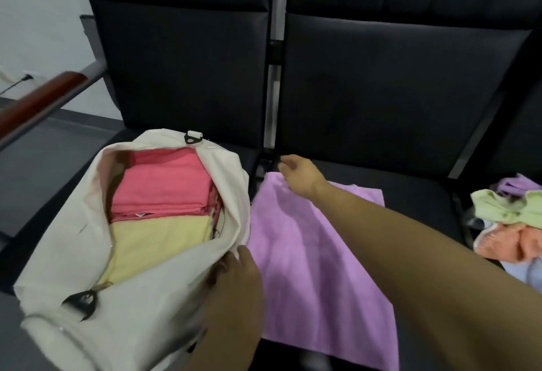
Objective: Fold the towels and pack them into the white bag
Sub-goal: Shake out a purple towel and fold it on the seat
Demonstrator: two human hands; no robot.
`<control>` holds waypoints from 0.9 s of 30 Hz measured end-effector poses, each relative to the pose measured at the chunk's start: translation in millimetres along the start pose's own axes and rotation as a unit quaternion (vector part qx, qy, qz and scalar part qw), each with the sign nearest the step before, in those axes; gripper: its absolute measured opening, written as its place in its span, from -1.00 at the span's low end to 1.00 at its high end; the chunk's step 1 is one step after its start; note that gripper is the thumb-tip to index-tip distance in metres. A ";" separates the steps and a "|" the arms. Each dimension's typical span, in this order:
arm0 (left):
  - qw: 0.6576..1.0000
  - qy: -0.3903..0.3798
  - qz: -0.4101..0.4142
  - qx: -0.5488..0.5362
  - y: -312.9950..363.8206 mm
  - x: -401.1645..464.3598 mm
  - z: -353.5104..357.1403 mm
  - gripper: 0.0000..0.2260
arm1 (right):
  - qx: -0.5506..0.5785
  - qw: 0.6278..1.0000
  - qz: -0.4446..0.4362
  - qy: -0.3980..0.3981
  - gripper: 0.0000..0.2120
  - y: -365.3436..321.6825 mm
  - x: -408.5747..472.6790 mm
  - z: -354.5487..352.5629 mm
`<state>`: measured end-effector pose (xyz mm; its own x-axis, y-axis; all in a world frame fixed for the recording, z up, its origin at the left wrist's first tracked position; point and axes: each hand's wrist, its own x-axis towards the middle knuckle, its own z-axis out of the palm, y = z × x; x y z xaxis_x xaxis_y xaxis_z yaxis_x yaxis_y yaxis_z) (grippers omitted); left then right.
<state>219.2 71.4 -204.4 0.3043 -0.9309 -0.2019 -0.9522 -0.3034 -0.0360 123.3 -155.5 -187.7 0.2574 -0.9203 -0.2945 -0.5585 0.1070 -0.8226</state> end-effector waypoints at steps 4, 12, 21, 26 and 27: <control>0.989 0.023 0.146 -0.025 21.0 2.7 22.5 -0.56 | -0.094 0.994 0.020 0.059 -0.61 66.5 -35.7 -39.2; 0.961 -0.198 0.186 -0.057 60.2 27.5 45.5 -0.22 | -0.366 0.930 -0.014 0.028 -0.38 178.0 -157.6 -38.4; 0.939 -0.252 0.234 -0.008 122.8 20.5 36.5 -0.18 | -0.476 0.879 0.028 -0.010 -0.18 239.8 -185.7 -109.4; 0.922 -0.262 0.284 -0.006 152.6 12.1 32.4 -0.22 | -0.513 0.856 0.047 -0.047 -0.01 250.0 -183.0 -170.6; 0.924 -0.249 0.291 -0.012 152.7 12.8 30.6 -0.25 | -0.523 0.850 0.045 -0.050 -0.01 249.0 -182.8 -177.4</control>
<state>76.9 19.4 -242.4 -0.3149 -0.7305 -0.6060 -0.9478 0.2086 0.2410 -202.7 -27.4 -252.4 0.2137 -0.8840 -0.4157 -0.9612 -0.2663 0.0722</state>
